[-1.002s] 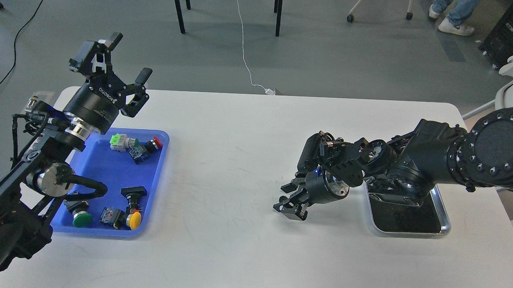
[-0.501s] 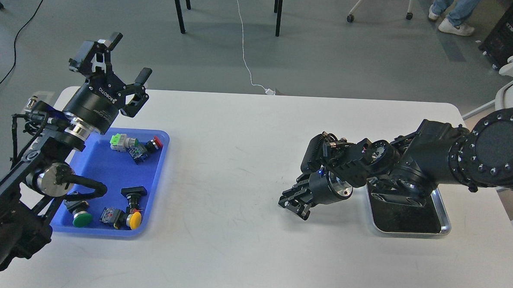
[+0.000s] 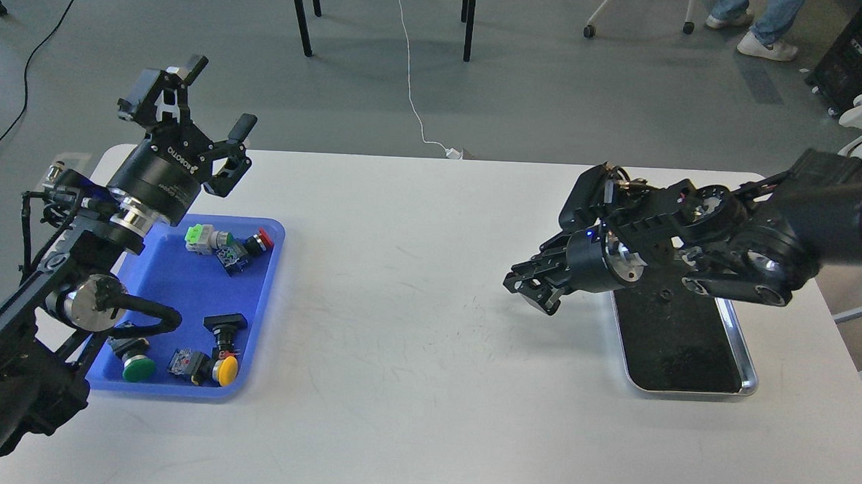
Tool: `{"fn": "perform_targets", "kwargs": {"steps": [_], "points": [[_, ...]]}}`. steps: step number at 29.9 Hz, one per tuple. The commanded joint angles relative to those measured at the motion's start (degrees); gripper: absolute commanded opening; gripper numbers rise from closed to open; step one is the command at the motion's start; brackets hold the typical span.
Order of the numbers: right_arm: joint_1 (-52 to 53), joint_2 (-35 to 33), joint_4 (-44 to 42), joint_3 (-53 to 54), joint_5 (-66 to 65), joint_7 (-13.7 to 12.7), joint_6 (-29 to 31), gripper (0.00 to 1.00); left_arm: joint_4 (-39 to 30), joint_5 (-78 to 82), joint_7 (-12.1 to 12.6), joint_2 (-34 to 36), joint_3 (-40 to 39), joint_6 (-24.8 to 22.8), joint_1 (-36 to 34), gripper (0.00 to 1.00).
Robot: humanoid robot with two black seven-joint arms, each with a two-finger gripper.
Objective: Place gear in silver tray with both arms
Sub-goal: 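Carry the gear over the silver tray and lower it, then open the right gripper and lift it off the silver tray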
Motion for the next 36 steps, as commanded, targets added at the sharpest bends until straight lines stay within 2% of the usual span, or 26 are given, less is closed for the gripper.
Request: {"fn": "perform_targets", "kwargs": {"steps": [1,5,11,17,36], "points": [[2.5,-9.0,3.8,-1.2,-3.9,0.0,0.2,0.18,-0.1,0.1,0.0,-0.7,0.0,0.0,0.0,0.98],[1.8,-17.0,3.8,-3.5,-9.4,0.0,0.2,0.18,-0.3,0.1,0.1,-1.1,0.1,0.0,0.0,0.98],[-3.0,-22.3,2.8,-5.0,-9.9,0.0,0.2,0.18,-0.3,0.2,0.6,-2.3,0.3,-0.3,-0.1,0.98],[-9.7,-21.9,-2.7,-3.5,-9.7,0.0,0.2,0.18,-0.3,0.3,0.7,-2.9,0.4,-0.3,-0.1,0.98],[-16.8,-18.7,-6.2,0.5,-8.9,0.0,0.0,0.24,-0.3,0.3,0.7,-3.0,0.4,-0.3,0.0,0.98]]}}
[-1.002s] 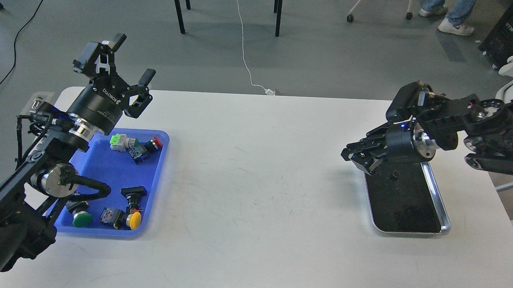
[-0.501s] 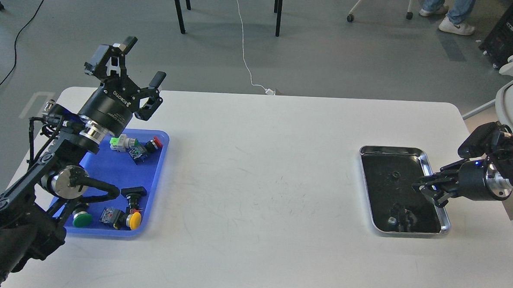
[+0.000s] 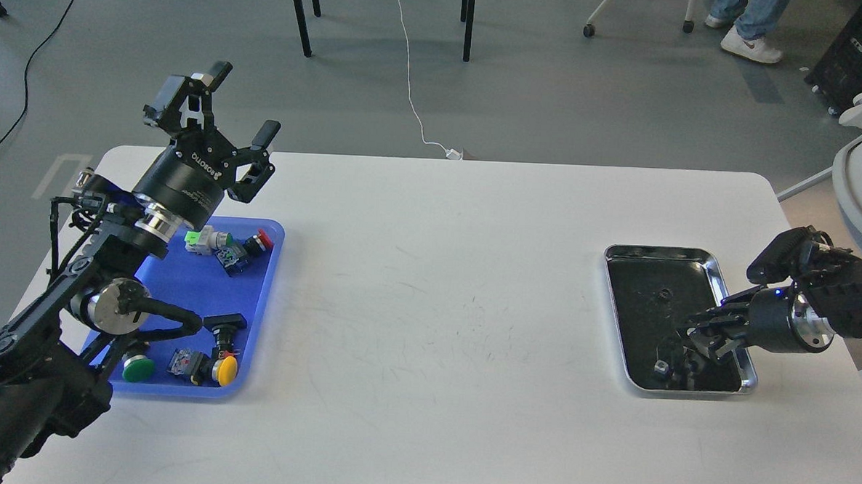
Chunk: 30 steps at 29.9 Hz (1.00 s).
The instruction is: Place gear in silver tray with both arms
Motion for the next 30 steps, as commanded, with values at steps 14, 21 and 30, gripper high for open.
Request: {"fn": "perform_targets", "kwargs": {"steps": [14,21,30], "points": [[-1.2,-1.3,0.9,4.3,0.3,0.0,-0.3,0.87,0.0,0.0,0.0,0.0,0.0,0.0,0.1,0.98],[-1.5,-6.8,7.2,22.4,16.1,0.0,0.3,0.95,-0.8,0.0,0.0,0.0,0.0,0.0,1.4,0.98],[-18.0,-6.1,7.8,51.9,52.6,0.0,0.4,0.96,-1.6,0.7,0.0,-0.9,-0.1,0.1,4.2,0.98]]}}
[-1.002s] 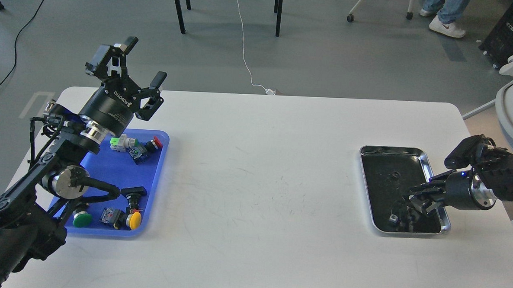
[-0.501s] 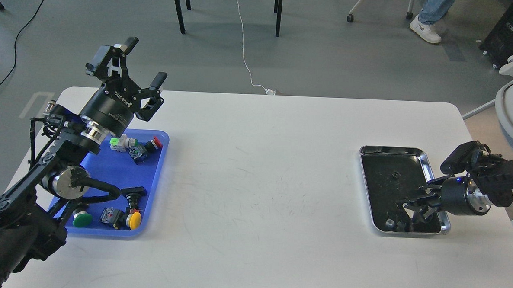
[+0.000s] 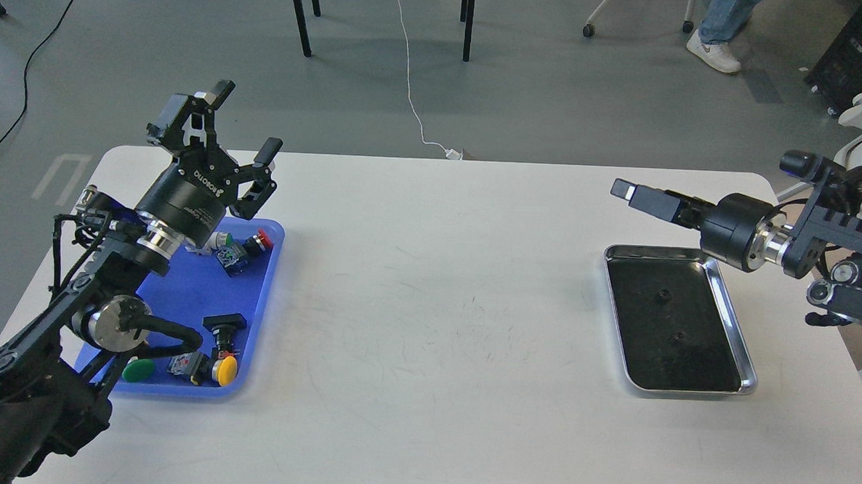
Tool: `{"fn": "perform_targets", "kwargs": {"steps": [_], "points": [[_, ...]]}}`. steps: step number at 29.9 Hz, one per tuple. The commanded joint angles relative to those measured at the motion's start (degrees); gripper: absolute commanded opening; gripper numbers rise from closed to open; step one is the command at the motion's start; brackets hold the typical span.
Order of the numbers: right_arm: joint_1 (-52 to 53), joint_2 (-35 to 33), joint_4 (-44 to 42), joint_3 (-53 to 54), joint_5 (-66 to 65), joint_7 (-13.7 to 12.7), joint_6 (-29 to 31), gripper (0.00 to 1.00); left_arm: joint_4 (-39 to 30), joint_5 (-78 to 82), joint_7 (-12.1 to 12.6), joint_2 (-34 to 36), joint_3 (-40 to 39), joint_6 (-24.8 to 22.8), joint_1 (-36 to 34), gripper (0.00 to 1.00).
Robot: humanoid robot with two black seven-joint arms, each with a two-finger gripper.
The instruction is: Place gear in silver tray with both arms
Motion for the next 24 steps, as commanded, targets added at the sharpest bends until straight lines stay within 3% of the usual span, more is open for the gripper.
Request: {"fn": "perform_targets", "kwargs": {"steps": [1,7,11,14,24], "points": [[-8.5,1.9,0.3,14.0,16.0,0.0,0.7,0.96,0.0,0.4,0.0,-0.9,-0.1,0.2,0.7,0.98],[-20.1,7.0,0.3,29.3,29.0,0.0,1.7,0.97,0.8,3.2,-0.1,-4.5,-0.1,0.7,3.1,0.98],[-25.3,8.9,0.2,34.6,31.2,0.0,7.1,0.98,2.3,3.5,-0.2,-6.3,-0.2,0.8,3.5,0.98],[-26.8,8.9,0.1,35.6,31.3,0.0,9.6,0.99,2.8,3.5,-0.4,-6.4,-0.1,0.9,3.5,0.98],[-27.0,8.7,2.5,35.9,30.1,0.0,9.8,0.99,2.4,2.8,-1.8,-6.6,-0.1,3.7,3.6,0.98]]}}
